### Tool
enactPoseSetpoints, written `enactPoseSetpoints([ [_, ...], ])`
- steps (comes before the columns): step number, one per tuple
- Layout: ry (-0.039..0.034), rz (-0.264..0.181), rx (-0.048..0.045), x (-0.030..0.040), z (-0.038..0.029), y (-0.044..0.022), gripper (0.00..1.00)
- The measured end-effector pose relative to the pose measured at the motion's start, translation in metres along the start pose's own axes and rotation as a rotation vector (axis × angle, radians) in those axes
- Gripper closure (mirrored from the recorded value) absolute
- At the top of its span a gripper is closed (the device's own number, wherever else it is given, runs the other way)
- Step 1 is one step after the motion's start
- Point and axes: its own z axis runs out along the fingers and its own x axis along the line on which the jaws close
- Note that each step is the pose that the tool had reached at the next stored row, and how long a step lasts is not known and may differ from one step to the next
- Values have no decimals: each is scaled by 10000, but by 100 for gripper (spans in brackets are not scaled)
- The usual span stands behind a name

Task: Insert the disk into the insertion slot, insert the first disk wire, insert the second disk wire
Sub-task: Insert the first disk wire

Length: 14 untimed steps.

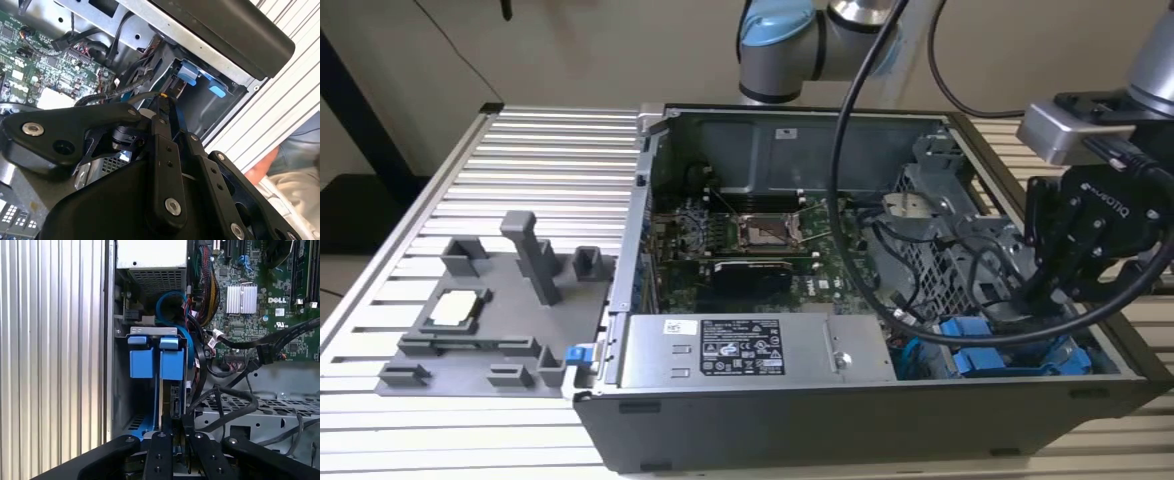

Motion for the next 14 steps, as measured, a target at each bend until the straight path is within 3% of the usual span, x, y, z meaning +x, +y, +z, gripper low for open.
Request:
enactPoseSetpoints([
  [2, 48, 1, 0, -5, 21, -6, 81],
  [14, 142, 3, -2, -16, 94, -36, 81],
])
